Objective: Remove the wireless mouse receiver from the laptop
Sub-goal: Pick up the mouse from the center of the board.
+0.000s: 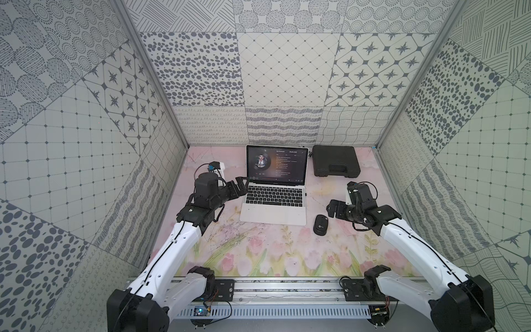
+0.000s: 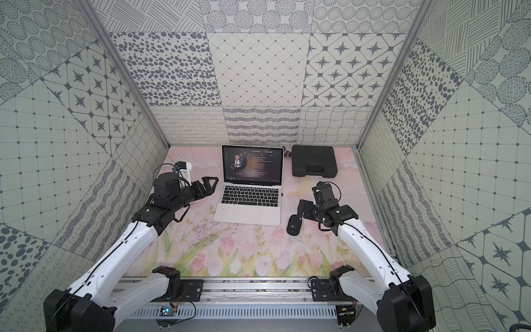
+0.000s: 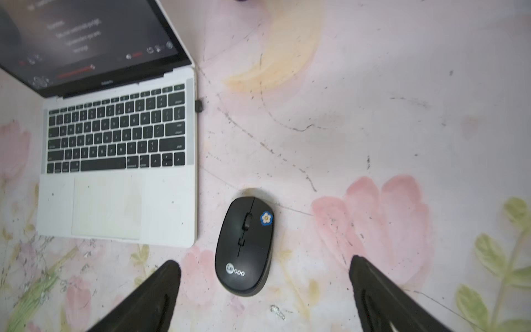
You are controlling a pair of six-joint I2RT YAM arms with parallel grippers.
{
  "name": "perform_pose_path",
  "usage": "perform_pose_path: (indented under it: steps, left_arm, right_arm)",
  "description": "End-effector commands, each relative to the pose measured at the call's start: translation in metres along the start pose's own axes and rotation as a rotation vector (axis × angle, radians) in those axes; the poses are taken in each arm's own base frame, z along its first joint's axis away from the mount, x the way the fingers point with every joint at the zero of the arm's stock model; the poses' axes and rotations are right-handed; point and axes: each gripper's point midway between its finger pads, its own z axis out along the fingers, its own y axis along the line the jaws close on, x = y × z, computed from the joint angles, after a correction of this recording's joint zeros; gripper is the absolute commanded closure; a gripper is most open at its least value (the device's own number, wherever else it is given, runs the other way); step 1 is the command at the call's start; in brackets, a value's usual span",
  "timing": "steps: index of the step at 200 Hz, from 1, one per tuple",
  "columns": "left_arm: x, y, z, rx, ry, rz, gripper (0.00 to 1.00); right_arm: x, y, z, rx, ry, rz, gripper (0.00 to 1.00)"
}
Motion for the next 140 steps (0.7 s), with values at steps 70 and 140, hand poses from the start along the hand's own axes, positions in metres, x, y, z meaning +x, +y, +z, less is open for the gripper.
perform_pose_path:
  steps: [70,140]
  left_arm:
    - [0.116,-0.043,-0.008,0.19,0.401,0.046,0.01]
    - [0.127,-0.05,-0.003,0.215,0.426,0.064,0.01]
  right_arm:
    - [0.002,0.03,0.046,0.112,0.191,-0.137,0.03]
    - [0.056,0.016,0.06,0.224,0.24,-0.044,0.03]
